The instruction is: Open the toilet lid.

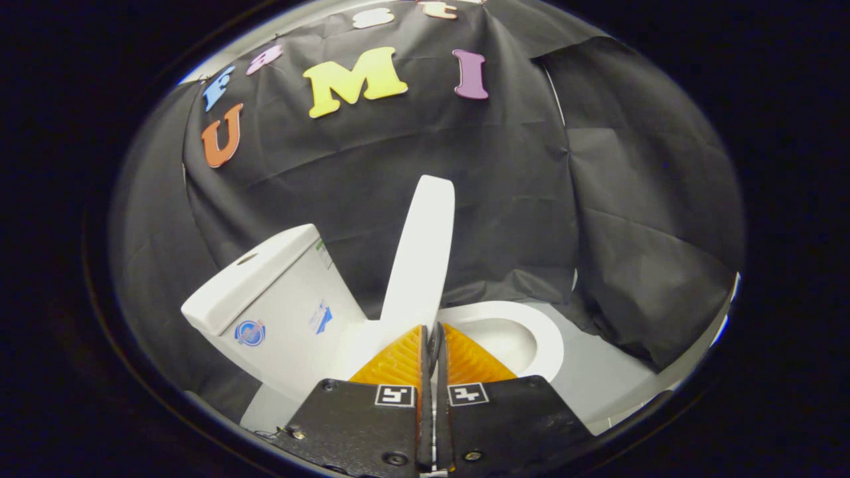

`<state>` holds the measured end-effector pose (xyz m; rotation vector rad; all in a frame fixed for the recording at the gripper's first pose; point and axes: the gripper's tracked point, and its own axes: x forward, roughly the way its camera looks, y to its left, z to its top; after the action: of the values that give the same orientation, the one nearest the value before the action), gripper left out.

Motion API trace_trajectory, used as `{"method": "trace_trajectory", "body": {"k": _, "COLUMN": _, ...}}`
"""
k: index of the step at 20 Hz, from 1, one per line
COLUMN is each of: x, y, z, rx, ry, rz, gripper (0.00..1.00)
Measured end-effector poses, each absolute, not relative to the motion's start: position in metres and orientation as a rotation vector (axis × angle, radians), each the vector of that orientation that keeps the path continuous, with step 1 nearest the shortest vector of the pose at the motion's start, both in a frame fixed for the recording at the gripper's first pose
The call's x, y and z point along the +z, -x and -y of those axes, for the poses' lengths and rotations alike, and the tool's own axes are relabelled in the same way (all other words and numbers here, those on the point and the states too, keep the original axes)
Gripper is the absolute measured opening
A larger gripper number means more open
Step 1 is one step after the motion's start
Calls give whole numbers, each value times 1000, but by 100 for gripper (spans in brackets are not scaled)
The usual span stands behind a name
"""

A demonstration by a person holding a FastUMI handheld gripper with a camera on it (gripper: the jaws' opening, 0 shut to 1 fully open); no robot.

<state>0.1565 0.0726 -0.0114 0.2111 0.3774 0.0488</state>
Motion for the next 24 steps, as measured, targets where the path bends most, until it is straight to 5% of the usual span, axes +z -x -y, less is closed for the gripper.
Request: {"method": "trace_trajectory", "body": {"k": 24, "x": 16, "y": -151, "z": -155, "rx": 75, "ry": 102, "rz": -274, "gripper": 10}}
